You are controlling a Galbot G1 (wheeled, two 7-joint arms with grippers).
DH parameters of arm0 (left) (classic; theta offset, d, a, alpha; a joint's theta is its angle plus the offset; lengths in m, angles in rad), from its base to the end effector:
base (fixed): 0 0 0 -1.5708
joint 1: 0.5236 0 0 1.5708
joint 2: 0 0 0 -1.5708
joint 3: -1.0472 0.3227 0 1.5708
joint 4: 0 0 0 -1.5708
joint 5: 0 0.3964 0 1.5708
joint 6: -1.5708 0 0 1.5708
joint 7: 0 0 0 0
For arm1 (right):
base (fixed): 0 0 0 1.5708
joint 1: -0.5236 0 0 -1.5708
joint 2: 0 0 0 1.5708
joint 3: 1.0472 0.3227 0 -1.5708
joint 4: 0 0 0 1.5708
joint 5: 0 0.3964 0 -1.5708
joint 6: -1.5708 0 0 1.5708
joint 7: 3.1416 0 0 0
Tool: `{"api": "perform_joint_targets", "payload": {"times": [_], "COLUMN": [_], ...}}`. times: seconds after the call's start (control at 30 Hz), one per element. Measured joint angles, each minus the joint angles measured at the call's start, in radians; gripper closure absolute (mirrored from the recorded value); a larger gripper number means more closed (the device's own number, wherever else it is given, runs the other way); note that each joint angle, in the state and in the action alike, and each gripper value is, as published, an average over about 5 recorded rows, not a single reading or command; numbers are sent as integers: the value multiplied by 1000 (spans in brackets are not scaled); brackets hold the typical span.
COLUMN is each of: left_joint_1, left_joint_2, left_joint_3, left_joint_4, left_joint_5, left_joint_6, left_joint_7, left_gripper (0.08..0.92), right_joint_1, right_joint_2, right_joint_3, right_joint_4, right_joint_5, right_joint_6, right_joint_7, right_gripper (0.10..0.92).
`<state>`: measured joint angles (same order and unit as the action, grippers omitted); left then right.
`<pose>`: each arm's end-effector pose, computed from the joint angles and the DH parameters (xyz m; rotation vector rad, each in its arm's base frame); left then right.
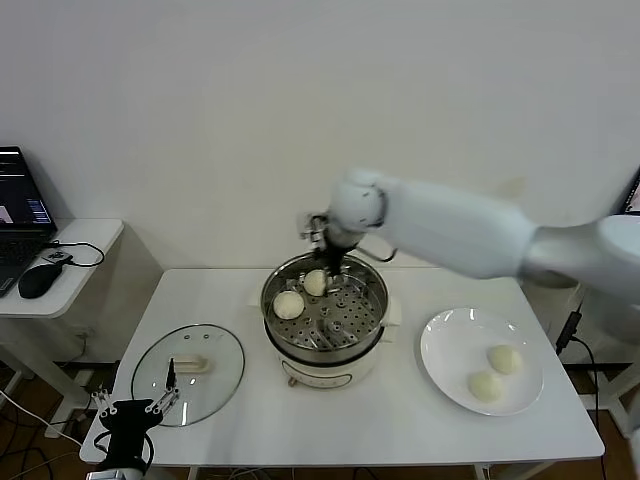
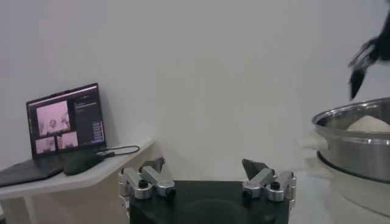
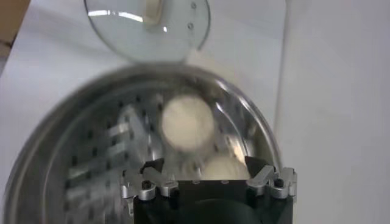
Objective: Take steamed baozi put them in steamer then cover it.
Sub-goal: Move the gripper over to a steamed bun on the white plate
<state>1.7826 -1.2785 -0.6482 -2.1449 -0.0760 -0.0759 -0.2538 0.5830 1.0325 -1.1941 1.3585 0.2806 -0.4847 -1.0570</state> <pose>0.1839 0.0706 -0.2890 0.2625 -3.0696 -0.3637 0.5477 0.1209 -0.0243 1.3985 -1.4278 1.5600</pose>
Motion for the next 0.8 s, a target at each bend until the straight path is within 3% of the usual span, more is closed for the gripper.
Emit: {"api": "perform_joint_targets", "payload": {"times": [0.43,0.8], "left_joint_1": [6,16], "left_joint_2": [10,2], "left_joint_3": [9,11], "left_joint_4": [14,31], "left_joint_5": [12,27], "left_joint_6": [-3,-2], "left_joint_7": [0,0], "left_gripper": [177,177], "right_joint_1": [-100,-483], "right_joint_2": [-443,-615], "right_joint_3": [67,326], "right_joint_4": [217,251], "right_joint_5": [-197,-358], "right_joint_6": [145,206], "right_joint_7": [-84,-66], "right_gripper": [203,202]}}
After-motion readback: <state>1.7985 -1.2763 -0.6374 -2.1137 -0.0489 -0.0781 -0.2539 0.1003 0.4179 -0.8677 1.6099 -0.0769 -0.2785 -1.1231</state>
